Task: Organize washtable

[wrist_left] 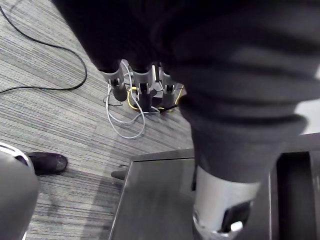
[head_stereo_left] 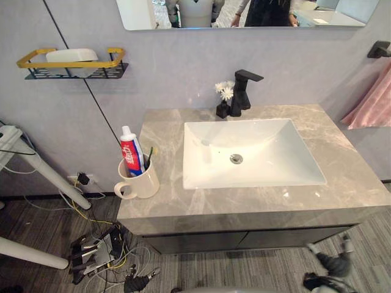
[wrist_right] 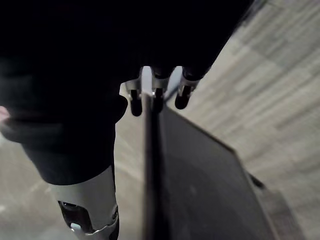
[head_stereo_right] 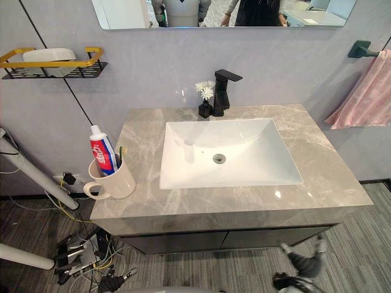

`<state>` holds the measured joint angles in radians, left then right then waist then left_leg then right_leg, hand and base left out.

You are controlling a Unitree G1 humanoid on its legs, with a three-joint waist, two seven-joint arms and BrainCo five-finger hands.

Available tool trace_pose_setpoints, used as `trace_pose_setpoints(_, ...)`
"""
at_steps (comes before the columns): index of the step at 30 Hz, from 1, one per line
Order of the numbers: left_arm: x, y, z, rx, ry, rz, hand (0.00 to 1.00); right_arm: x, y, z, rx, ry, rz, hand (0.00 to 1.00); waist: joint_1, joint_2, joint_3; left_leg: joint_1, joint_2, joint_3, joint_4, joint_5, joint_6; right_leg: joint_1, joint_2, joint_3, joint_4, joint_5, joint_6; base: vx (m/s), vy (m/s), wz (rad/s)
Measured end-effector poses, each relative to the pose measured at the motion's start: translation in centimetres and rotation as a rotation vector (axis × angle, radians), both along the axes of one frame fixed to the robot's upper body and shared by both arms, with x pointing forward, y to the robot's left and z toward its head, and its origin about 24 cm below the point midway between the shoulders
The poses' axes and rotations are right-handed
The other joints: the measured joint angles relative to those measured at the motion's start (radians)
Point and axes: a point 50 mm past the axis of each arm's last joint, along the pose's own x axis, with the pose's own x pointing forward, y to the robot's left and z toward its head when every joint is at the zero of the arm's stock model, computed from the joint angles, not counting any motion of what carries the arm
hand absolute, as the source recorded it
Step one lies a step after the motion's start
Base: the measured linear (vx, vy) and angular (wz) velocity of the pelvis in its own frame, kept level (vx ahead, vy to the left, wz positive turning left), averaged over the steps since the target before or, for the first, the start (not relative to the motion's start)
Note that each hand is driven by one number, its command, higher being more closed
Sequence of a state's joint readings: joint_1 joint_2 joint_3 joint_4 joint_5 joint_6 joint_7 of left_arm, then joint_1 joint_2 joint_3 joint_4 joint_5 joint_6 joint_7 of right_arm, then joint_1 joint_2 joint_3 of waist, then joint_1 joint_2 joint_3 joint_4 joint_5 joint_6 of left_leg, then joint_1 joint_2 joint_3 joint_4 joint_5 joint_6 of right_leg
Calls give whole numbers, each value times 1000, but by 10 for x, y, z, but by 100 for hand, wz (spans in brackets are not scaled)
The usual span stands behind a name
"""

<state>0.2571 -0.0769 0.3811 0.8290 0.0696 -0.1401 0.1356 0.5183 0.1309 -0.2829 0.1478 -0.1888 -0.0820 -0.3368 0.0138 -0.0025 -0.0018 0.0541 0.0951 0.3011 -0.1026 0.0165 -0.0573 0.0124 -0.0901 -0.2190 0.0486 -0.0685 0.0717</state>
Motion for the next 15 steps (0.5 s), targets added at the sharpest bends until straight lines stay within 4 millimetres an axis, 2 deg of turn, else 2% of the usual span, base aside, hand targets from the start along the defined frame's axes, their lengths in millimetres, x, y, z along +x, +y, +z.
trace_pose_setpoints(2,-2,-3,-1,-6,8,12,0,-24,14,-34,133,136,6,0,6,1,0,5,-12,0,0,-10,5,6,-13,-2,3,-9,8,96,44,5)
trace_pose_setpoints(3,-3,-3,-2,-7,10,23,0,-32,16,-42,173,167,-23,0,6,2,0,7,-15,-1,0,-11,8,9,-16,-4,3,-11,10,100,50,7)
trace_pose_setpoints(4,-5,-3,-3,-14,10,40,0,-51,18,-56,246,234,-97,0,5,4,1,15,-21,-3,0,-16,12,18,-22,-5,2,-14,13,100,47,5)
trace_pose_setpoints(5,-5,-3,-3,-18,10,48,0,-60,18,-62,281,255,-144,0,6,5,1,18,-26,-5,0,-18,12,21,-26,-8,2,-17,15,117,54,14)
trace_pose_setpoints(6,-7,-4,-4,-31,9,67,0,-81,12,-73,350,299,-293,0,2,7,3,23,-37,-17,0,-22,13,32,-36,-21,2,-21,21,107,54,17)
trace_pose_setpoints(9,-10,-2,-5,-49,7,118,0,-95,16,-83,452,327,-412,0,4,6,2,24,-49,-44,-1,-22,13,46,-50,-48,1,-27,28,75,37,28)
trace_pose_setpoints(12,-22,6,-7,-71,16,252,0,-92,17,-85,493,301,-415,0,11,5,3,28,-61,-79,-1,-22,14,70,-60,-83,-1,-31,28,48,14,34)
trace_pose_setpoints(13,-27,12,-7,-73,10,330,100,-86,17,-86,503,294,-390,0,15,4,1,27,-64,-90,-1,-22,14,75,-64,-99,-1,-35,28,13,3,31)
trace_pose_setpoints(15,-28,20,-5,-65,-14,418,100,-76,17,-86,497,285,-346,0,27,2,1,27,-66,-107,-1,-20,16,80,-65,-114,-1,-38,28,6,-8,27)
